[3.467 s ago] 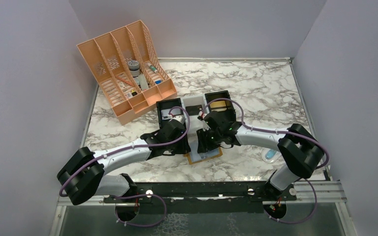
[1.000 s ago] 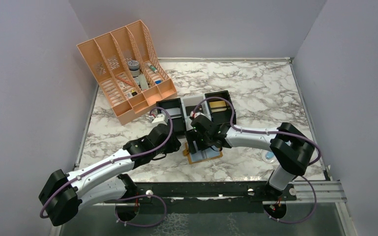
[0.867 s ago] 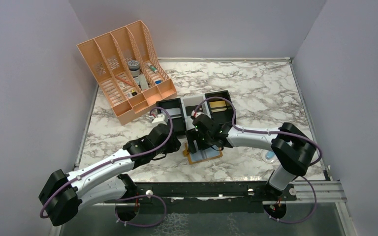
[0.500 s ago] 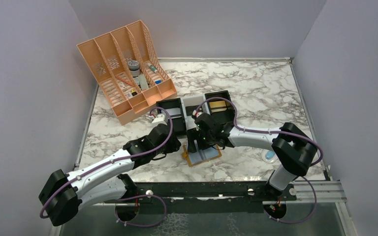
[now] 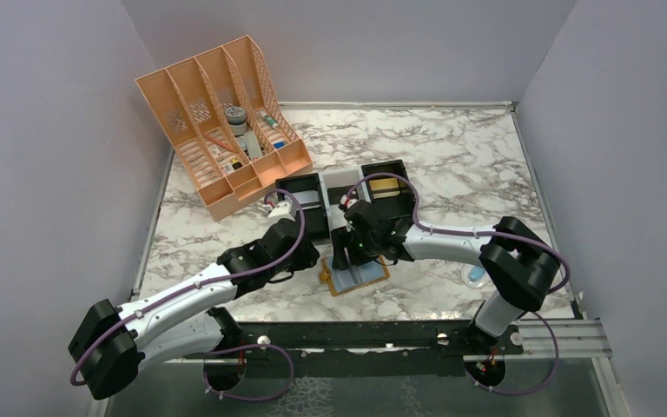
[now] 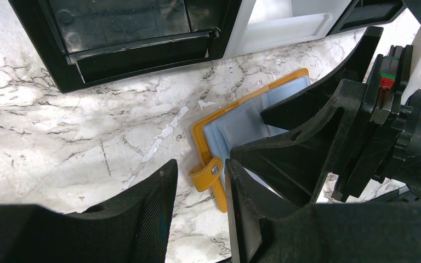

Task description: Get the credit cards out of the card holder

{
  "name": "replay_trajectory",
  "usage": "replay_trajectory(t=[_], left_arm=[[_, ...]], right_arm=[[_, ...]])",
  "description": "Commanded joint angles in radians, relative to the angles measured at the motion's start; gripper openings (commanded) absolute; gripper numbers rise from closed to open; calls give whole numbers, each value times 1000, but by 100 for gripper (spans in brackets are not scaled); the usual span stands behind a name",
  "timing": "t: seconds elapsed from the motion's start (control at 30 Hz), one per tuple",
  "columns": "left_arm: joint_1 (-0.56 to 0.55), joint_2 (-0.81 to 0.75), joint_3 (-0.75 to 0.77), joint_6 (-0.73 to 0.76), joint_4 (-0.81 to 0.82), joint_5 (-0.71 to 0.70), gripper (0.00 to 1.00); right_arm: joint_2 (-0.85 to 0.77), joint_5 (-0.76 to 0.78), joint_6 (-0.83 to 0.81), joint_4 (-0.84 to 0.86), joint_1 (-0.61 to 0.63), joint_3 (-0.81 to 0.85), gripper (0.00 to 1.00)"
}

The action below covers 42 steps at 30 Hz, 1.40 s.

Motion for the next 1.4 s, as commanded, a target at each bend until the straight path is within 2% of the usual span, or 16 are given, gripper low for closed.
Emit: replay_trajectory(t=[0.0,0.17,0.53,0.73,0.97,1.1,1.37], left_arm=[[-3,0,-15,12,18,4,40],[-4,6,-15,12,23,7,40],[-3,21,-10,11,27,6,40],[-3,28,-9,11,28,7,40],[-4,32,-6,11,31,8,40],[-4,34,-7,9,35,10,40],[-4,41,-8,9,46,16,40]], right_arm=[[11,6,-5,-52,-3,-3,62],[28,-13,-26,-51,-3,-2,70],[36,-72,-17,-12,-4,-13,73],[27,-88,-11,7,-4,-25,72],[28,-94,-22,7,-16,-30,65],[47,-88,-31,-4,-16,-26,65],[74,20,-66,-71,13,11,65]])
